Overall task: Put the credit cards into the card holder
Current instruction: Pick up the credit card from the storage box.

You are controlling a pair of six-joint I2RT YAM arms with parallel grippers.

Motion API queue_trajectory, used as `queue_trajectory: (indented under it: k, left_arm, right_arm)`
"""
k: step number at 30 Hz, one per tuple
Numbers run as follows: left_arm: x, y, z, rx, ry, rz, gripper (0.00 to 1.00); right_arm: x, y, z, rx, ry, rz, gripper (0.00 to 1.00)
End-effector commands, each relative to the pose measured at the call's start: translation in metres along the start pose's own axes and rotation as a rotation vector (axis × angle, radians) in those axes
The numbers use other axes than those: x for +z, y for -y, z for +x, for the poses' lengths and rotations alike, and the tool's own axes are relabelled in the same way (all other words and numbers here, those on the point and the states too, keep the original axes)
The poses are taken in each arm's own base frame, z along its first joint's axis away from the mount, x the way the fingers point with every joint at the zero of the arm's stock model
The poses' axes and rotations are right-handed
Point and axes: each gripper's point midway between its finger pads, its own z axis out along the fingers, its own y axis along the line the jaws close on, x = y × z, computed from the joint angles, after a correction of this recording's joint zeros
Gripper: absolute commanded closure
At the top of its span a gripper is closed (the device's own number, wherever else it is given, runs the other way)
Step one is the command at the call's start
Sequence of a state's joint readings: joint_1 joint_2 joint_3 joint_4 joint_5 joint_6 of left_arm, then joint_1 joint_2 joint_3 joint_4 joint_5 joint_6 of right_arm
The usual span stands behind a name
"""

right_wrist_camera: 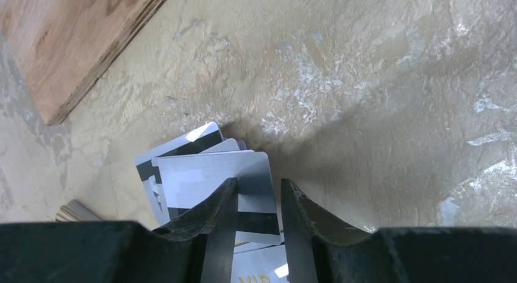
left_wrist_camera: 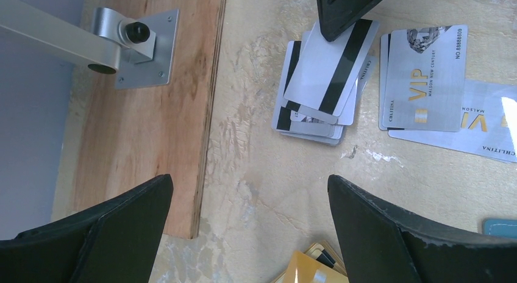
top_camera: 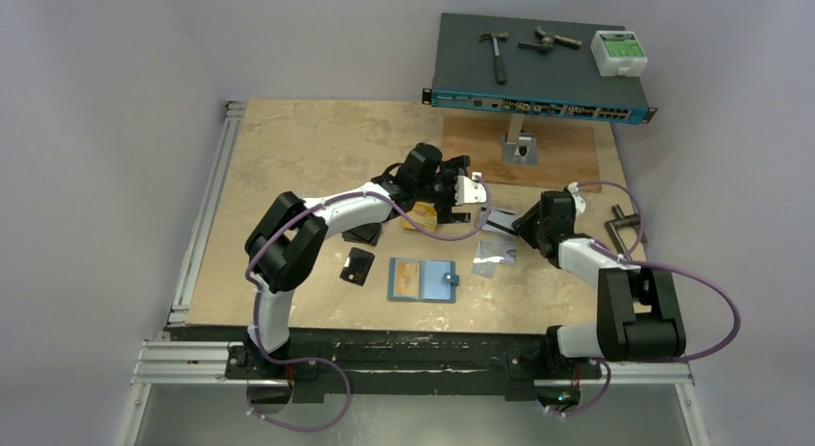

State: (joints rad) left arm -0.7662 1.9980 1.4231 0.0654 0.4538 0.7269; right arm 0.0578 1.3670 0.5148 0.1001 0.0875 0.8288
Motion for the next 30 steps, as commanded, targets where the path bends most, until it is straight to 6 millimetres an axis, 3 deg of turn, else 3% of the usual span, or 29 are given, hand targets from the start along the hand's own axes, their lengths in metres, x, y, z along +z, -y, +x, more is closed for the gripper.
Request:
queue_trajectory:
  k: [1, 18, 26, 30]
  left_arm:
    - [0.003, -0.008, -0.015, 0.036, 0.052, -0.012, 0.00]
    - [0.002, -0.010, -0.015, 0.012, 0.040, -0.017, 0.01]
    - [0.000, -0.013, -0.020, -0.076, 0.033, -0.014, 0.01]
    - [-0.013, -0.006, -0.028, -0.177, 0.046, 0.040, 0.00]
  right_arm:
    - [-0.004, 0.008, 0.000, 0.013, 0.000, 0.037, 0.71]
    - [-0.030, -0.013, -0.018, 0.004, 0.033, -0.028, 0.94]
    - [-0.047, -0.044, -0.032, -0.020, 0.085, -0.186, 1.00]
    - [-0.055, -0.068, -0.035, -0.098, 0.083, -0.308, 1.00]
